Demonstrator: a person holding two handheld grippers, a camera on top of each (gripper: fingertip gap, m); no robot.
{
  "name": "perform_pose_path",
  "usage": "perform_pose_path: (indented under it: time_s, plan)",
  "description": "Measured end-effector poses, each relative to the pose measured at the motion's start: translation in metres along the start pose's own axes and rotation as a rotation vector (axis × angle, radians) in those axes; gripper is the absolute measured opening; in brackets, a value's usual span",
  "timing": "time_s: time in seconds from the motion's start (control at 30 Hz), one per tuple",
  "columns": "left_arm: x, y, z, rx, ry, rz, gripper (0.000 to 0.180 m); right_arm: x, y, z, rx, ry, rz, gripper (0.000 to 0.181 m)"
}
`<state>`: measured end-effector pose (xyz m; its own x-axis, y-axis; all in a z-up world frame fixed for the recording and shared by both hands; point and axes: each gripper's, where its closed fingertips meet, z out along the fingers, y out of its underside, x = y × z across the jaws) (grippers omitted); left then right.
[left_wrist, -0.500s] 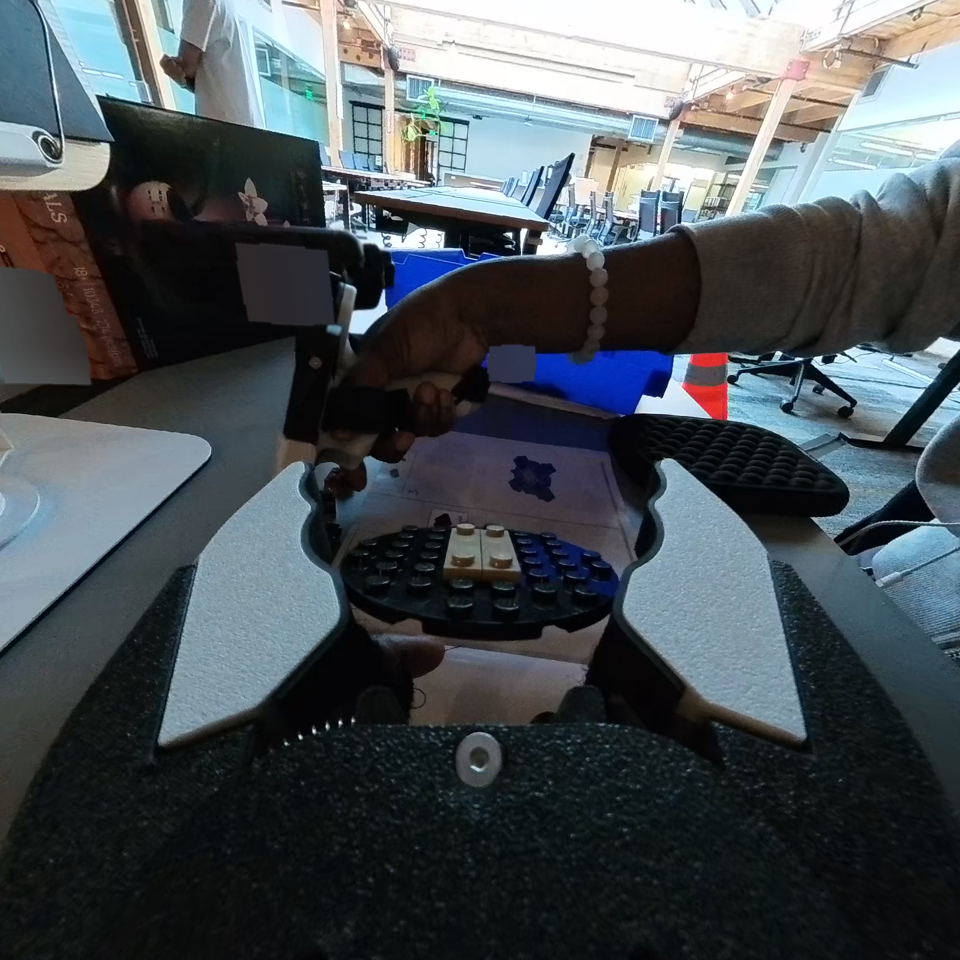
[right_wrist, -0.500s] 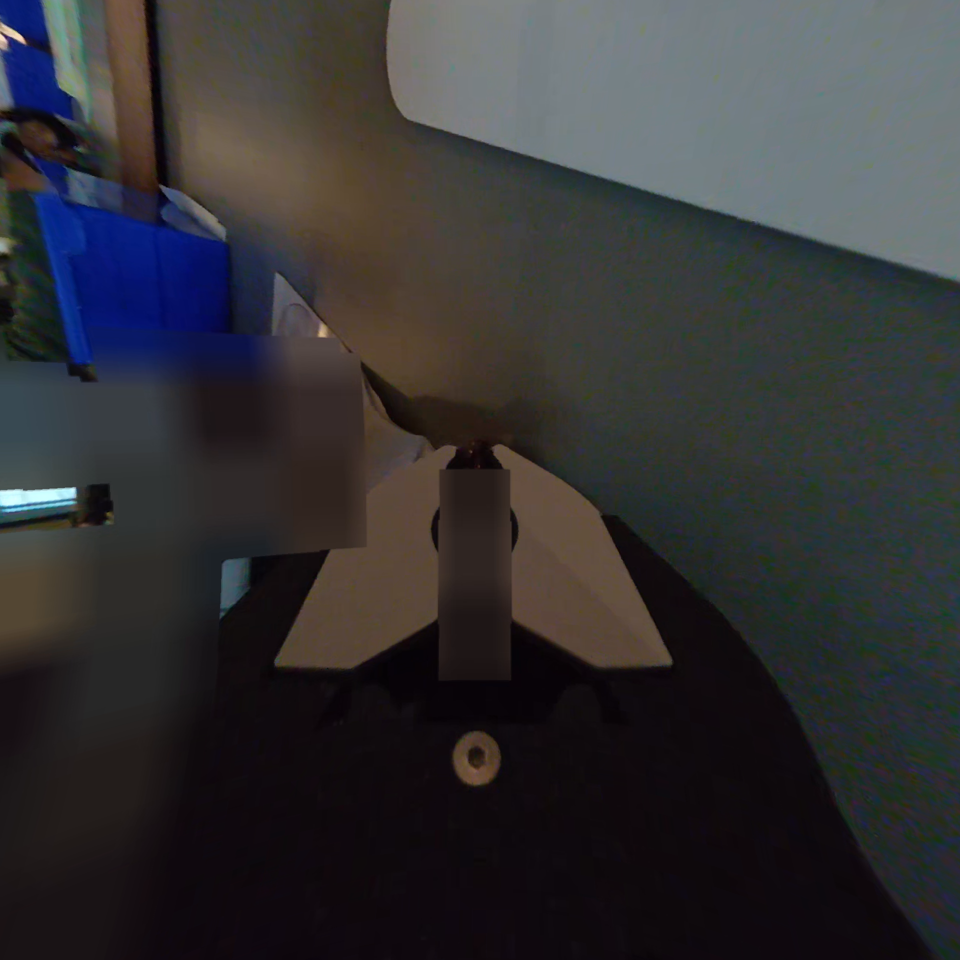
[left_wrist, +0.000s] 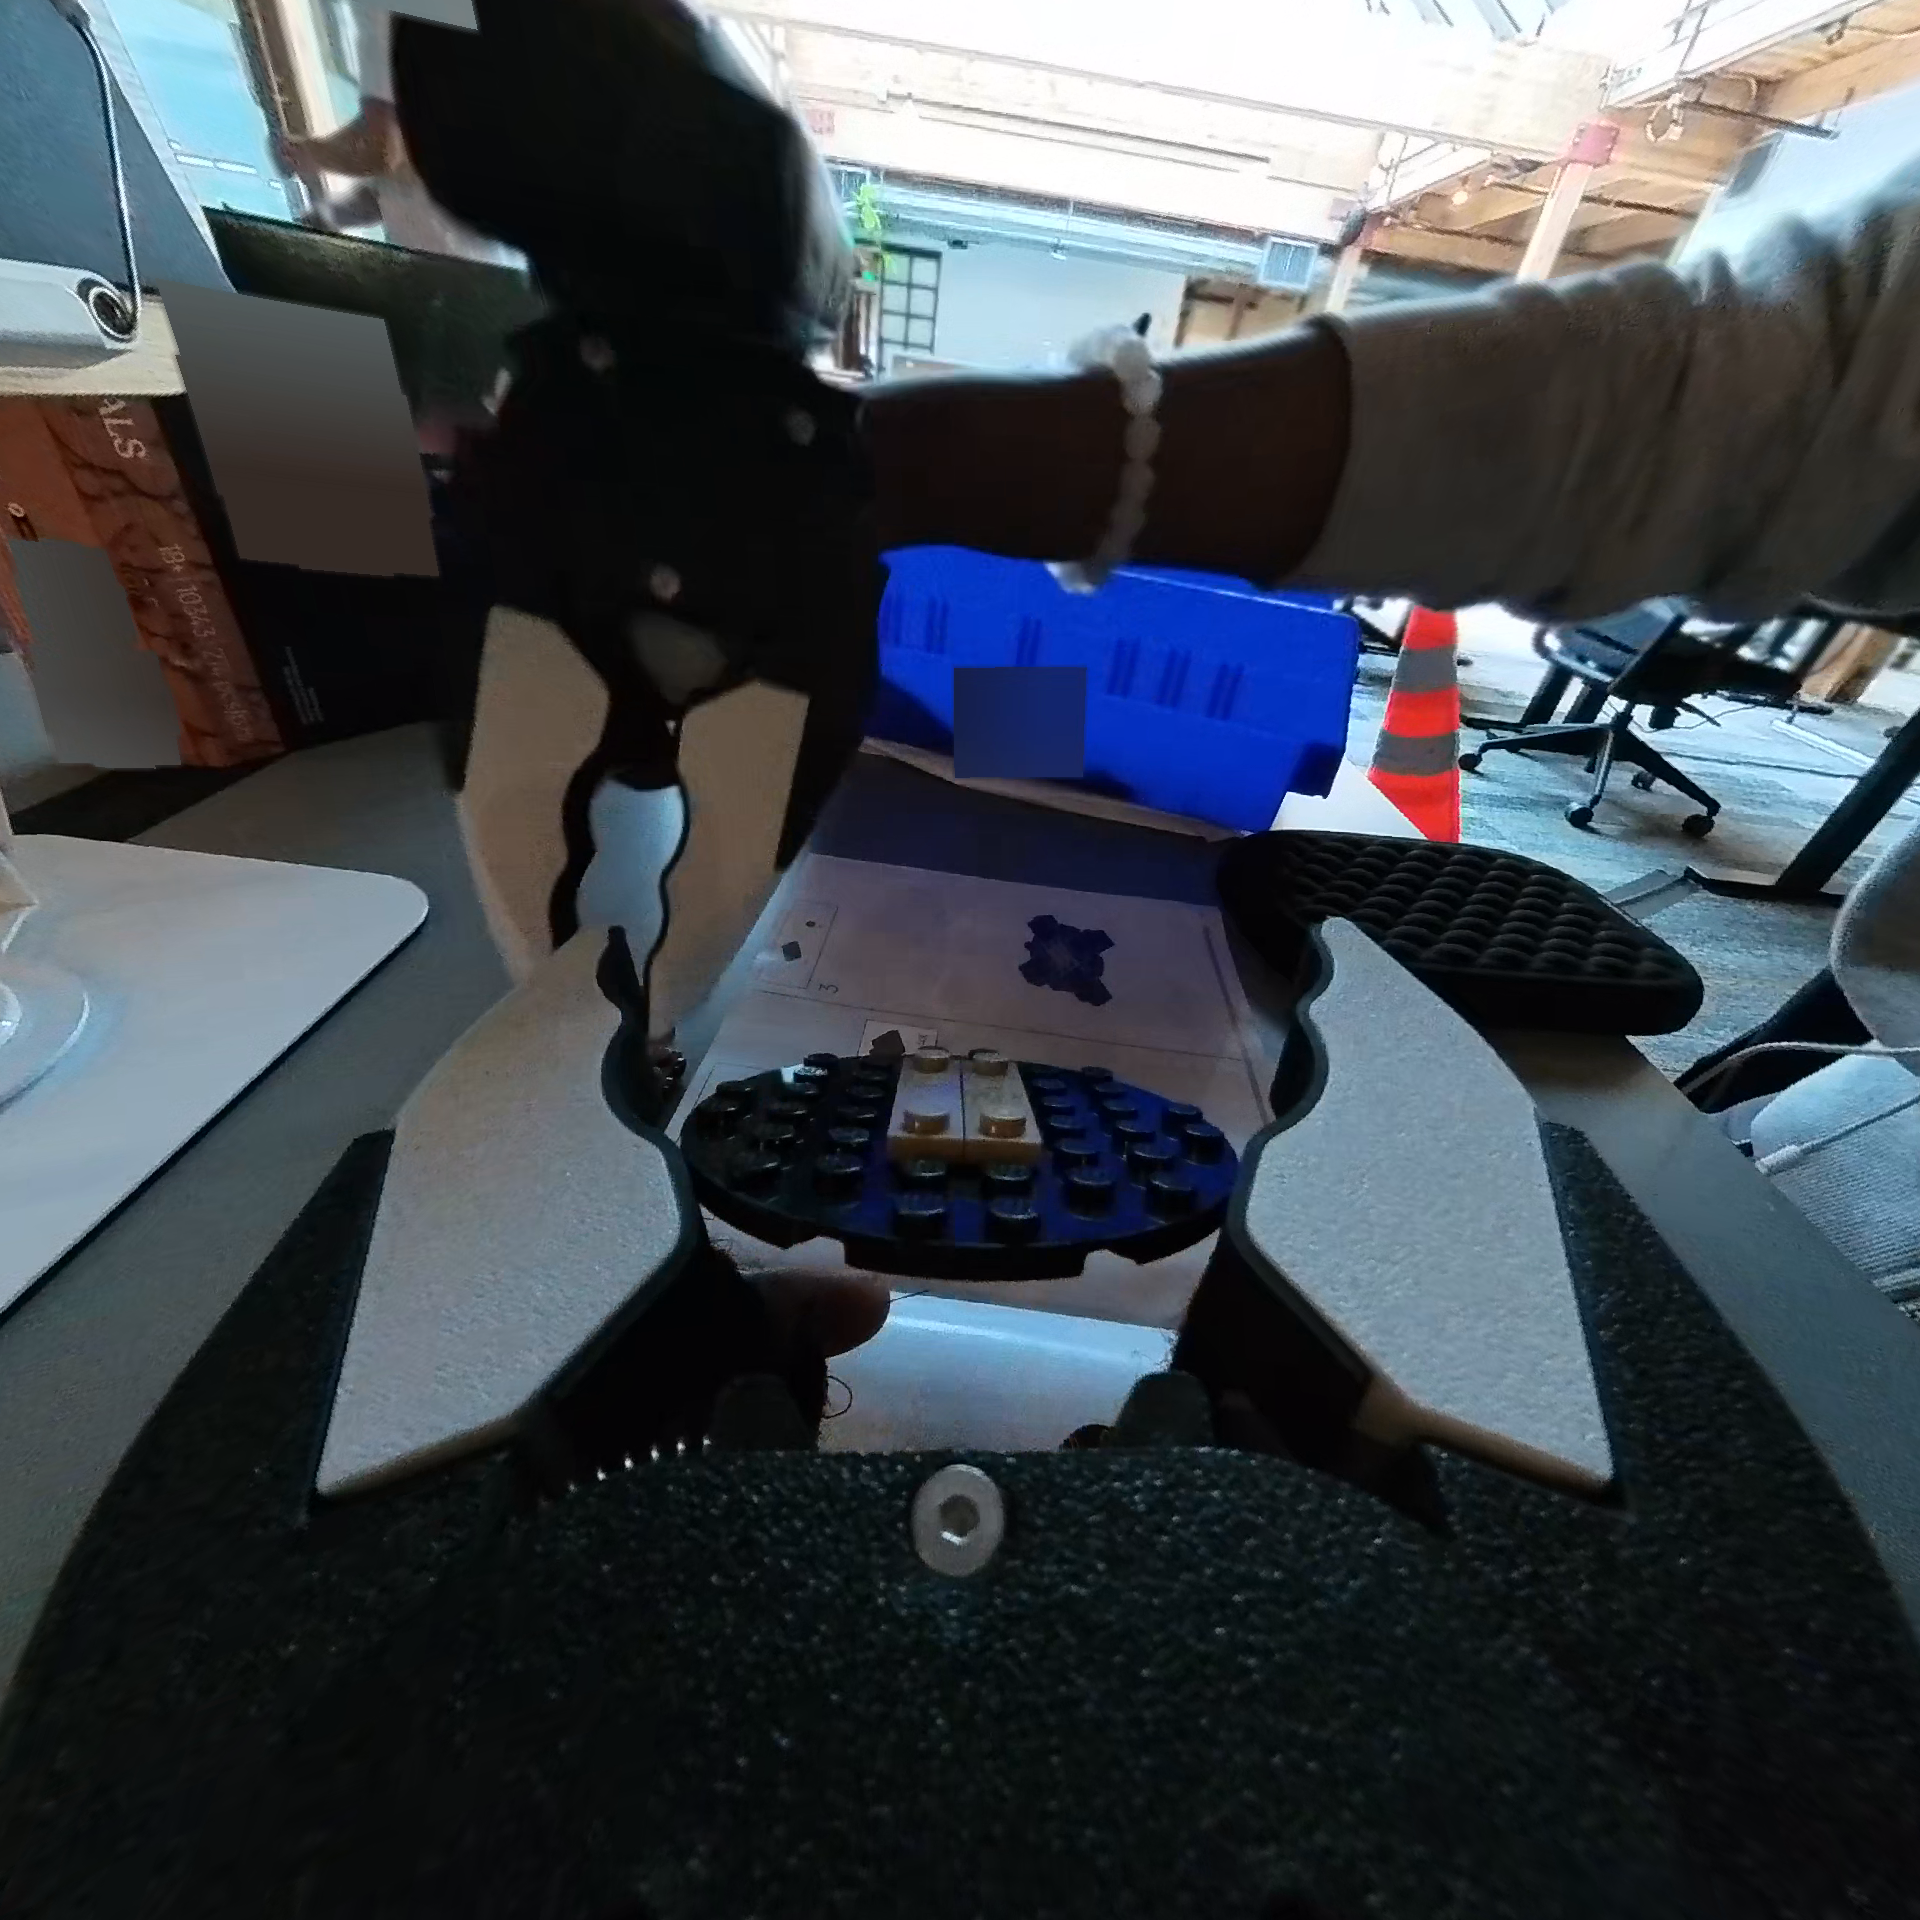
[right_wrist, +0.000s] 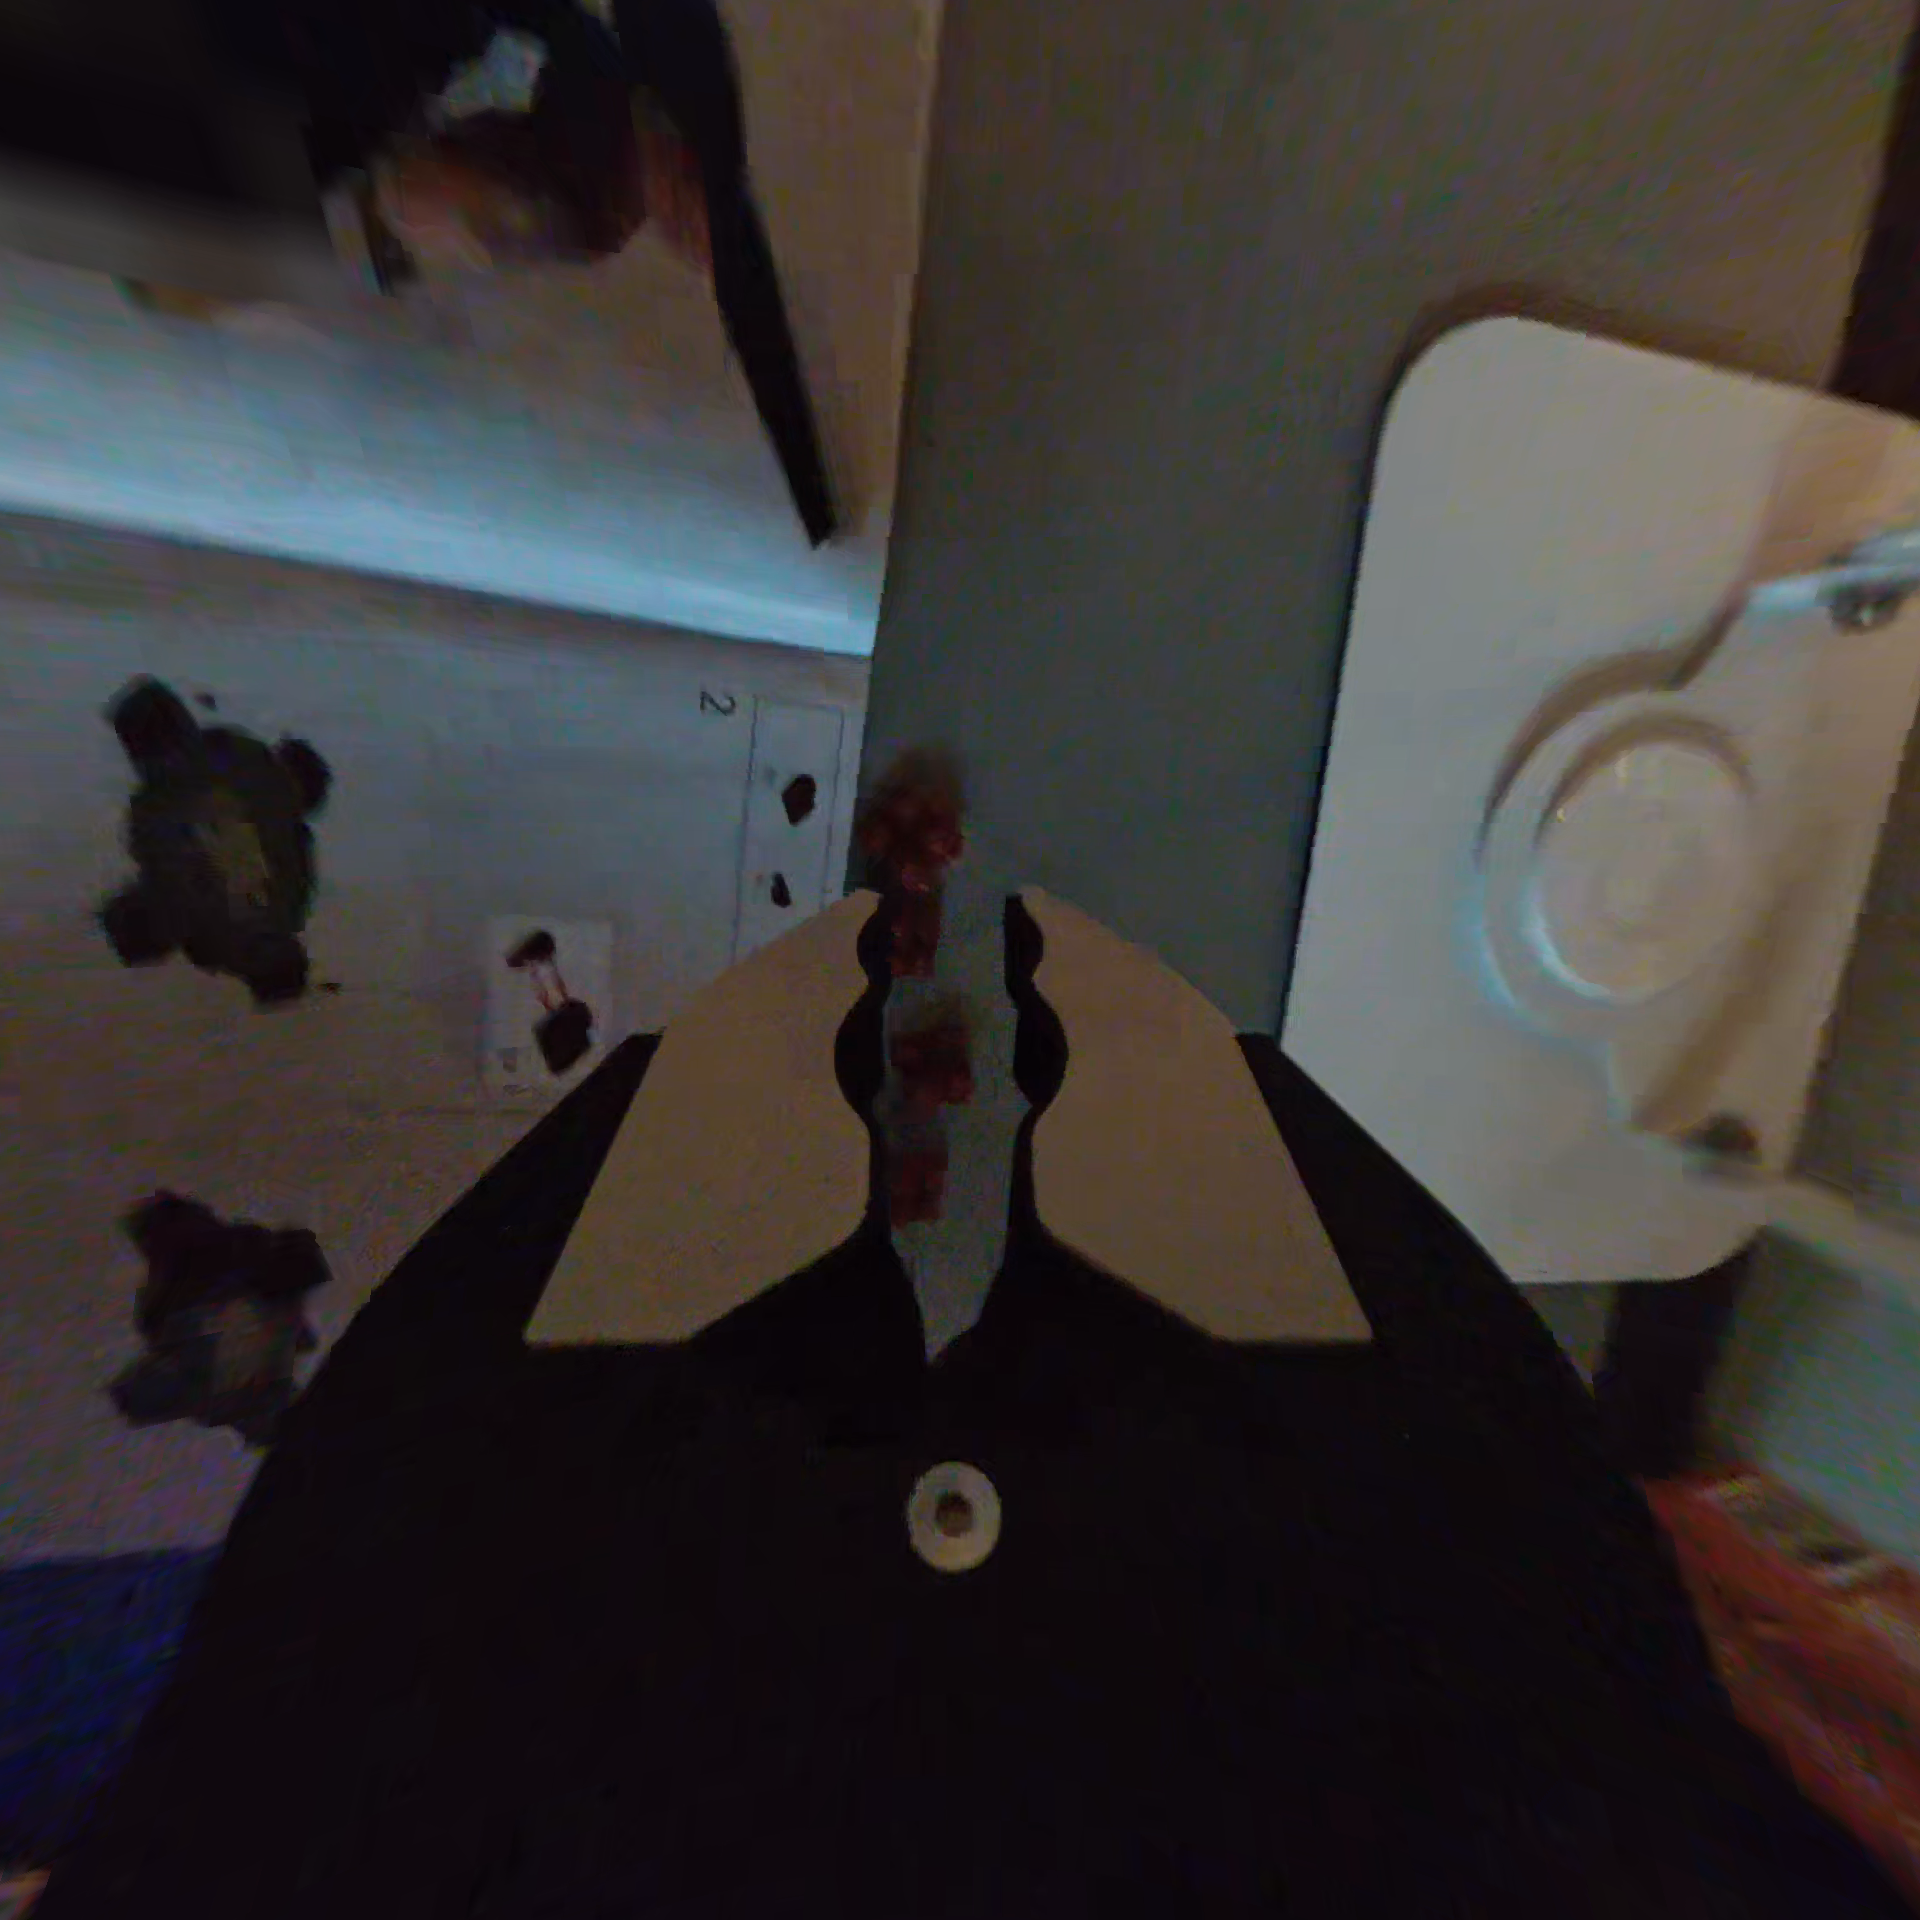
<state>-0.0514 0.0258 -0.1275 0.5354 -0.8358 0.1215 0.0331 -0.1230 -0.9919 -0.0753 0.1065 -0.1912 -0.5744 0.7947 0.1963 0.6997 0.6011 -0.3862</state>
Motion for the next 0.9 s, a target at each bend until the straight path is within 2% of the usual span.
perform_pose_path:
  time_s: [0.27,0.53,0.67,0.73,0.9]
  plan:
    - [0.000,0.000,-0.001,0.000,0.004,0.000,0.116,-0.001,0.004,0.018,-0.204,-0.110,-0.305,0.026]
    - [0.002,0.001,-0.001,-0.007,0.013,-0.002,0.116,-0.003,-0.002,0.023,-0.202,-0.155,-0.340,0.025]
    - [0.001,0.001,-0.001,-0.006,0.012,-0.003,0.116,-0.005,0.003,0.026,-0.244,-0.158,-0.323,0.016]
    - [0.001,0.001,0.000,-0.006,0.012,-0.004,0.116,-0.001,0.004,0.027,-0.259,-0.126,-0.210,0.016]
    - [0.000,0.000,-0.001,0.002,0.010,-0.006,0.116,0.008,0.018,0.024,-0.311,-0.030,0.446,0.016]
